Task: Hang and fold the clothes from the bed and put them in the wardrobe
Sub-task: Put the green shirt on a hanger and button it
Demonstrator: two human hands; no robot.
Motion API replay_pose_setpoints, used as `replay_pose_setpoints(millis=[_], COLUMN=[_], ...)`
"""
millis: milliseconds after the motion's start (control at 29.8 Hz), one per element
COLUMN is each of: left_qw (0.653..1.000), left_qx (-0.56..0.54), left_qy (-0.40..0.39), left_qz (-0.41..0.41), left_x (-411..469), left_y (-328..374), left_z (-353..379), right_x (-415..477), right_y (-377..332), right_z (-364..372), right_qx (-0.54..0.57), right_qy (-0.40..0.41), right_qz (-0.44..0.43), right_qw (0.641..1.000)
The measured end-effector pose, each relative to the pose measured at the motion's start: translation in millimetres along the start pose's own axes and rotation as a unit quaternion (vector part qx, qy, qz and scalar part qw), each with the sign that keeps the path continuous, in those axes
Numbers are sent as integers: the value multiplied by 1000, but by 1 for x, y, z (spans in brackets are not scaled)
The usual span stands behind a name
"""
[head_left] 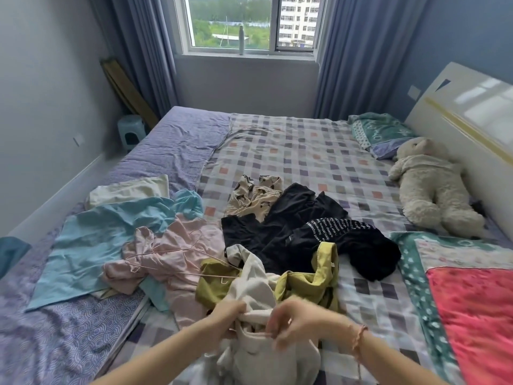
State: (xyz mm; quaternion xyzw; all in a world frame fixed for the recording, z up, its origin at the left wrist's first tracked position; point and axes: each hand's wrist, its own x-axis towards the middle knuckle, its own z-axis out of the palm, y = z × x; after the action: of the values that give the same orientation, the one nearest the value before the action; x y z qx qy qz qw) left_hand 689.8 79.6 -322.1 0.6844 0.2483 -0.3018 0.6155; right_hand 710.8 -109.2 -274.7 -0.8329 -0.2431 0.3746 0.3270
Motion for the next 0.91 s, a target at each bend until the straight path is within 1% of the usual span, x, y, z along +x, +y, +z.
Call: replay_pose_setpoints(millis=[34,67,101,134,168,201,235,269,336,436,470,537,638,705,739,772,806,839,873,907], left_qw=[1000,1000,999,997,995,994,992,990,986,983,982,979,973,981,986,987,985,981,976,970], left_qx=[-1,9,17,25,38,46,55,64,93,118,120,142,173,95,34,-20,-71,-98,-114,-119], left_qy=[-7,-14,-34,-53,-64,-67,-76,-84,-87,-72,-69,-47,21,56,62,65,59,51,48,55], left_qz=[12,24,35,47,60,73,86,95,103,120,129,136,149,162,153,144,148,159,177,203], left_x=[-10,-19,-29,-33,-34,-33,-31,-30,-27,-26,-25,-22,-12,-7,1,8,16,25,36,35], left_y=[-1,-3,-5,-9,-11,-17,-21,-23,-27,-31,-32,-31,-15,10,27,44,65,90,116,144], left_z=[4,10,15,19,25,28,29,30,26,19,16,10,-2,-11,-17,-25,-30,-36,-41,-44], right_x=[5,10,16,20,24,28,32,36,46,54,54,54,53,50,49,48,49,52,59,66], right_y=[13,19,27,28,33,31,29,26,23,14,12,9,5,0,-2,-5,-7,-8,-7,-7], right_z=[-8,-12,-11,-7,-2,8,16,23,33,34,31,23,3,-9,-15,-18,-23,-27,-34,-42], right_qx=[84,137,173,225,272,328,373,400,399,343,344,380,408,438,433,388,307,227,178,173], right_qy=[73,146,185,169,129,71,37,23,33,50,51,64,94,97,85,70,62,68,100,152], right_qz=[43,83,106,131,156,178,186,180,162,144,137,111,57,32,22,25,39,51,52,50], right_qw=[993,976,962,951,941,925,908,899,902,927,928,916,906,893,897,919,949,970,978,972])
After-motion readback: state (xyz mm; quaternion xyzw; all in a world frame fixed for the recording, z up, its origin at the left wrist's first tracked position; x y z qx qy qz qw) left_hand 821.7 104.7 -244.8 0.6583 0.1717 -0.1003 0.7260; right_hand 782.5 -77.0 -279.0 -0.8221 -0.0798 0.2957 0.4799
